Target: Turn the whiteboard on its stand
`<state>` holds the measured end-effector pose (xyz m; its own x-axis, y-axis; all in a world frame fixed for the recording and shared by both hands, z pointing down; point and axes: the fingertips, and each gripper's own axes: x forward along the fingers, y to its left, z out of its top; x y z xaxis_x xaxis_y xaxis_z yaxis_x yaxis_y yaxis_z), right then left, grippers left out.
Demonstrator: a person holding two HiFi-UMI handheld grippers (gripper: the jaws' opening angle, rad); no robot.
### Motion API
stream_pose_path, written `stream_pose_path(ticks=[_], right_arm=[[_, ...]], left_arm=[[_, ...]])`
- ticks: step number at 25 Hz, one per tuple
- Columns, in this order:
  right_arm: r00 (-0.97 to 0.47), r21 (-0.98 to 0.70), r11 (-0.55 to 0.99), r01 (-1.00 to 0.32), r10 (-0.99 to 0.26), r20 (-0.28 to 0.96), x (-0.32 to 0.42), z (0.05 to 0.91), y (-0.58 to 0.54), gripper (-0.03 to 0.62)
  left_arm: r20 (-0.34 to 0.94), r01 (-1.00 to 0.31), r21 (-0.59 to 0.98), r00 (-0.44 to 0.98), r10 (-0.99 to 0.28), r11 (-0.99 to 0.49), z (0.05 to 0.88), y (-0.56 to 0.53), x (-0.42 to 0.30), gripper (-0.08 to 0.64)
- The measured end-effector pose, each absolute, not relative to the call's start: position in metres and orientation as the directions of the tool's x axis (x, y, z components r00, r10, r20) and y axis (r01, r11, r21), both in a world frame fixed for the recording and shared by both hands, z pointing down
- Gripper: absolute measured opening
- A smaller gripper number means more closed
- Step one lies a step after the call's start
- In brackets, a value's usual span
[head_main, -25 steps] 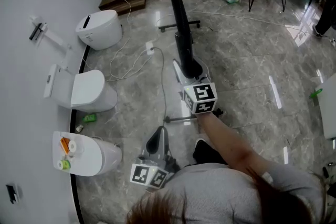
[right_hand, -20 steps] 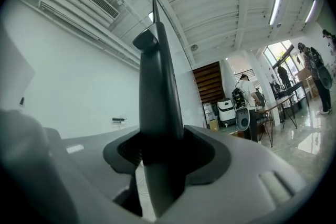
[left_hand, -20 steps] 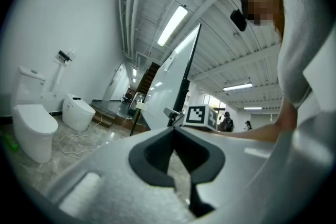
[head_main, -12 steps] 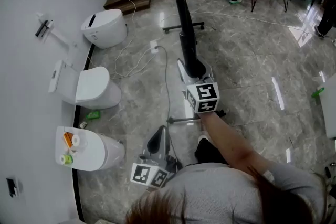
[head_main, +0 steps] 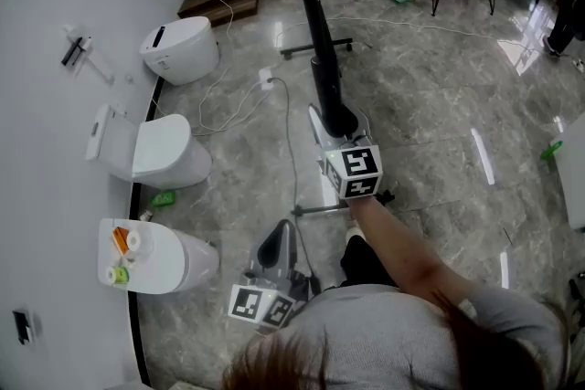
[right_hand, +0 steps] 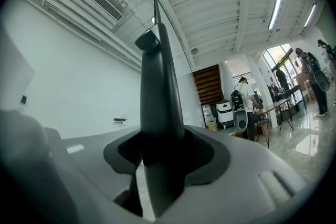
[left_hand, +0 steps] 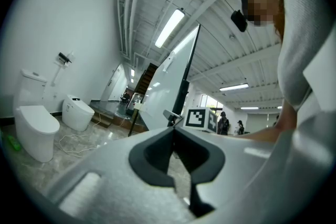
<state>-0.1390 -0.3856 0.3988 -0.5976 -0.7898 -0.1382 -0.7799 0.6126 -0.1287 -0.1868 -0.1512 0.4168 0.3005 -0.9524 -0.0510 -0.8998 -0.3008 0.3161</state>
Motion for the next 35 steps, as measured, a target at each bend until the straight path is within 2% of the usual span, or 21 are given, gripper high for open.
stream_pose_path(ticks=[22,35], right_arm=[[-0.579,-0.108,0.596,-0.796,-0.801,-0.154,-0.128,0.399,-0.325,0.178],[-0.591,-0.112,0.607,-0.787,-0.793,-0.148,-0.123,0.399,-0.307,0.181]], left_arm=[[-0.057,-0.887,0.313,0.341,-0.938,-0.341,0.416,-0.096,-0.187,-0.003],[-0.056,-0.863,0.317,0.396,-0.916,-0.393,0.418,-0.082,-0.162,-0.003]])
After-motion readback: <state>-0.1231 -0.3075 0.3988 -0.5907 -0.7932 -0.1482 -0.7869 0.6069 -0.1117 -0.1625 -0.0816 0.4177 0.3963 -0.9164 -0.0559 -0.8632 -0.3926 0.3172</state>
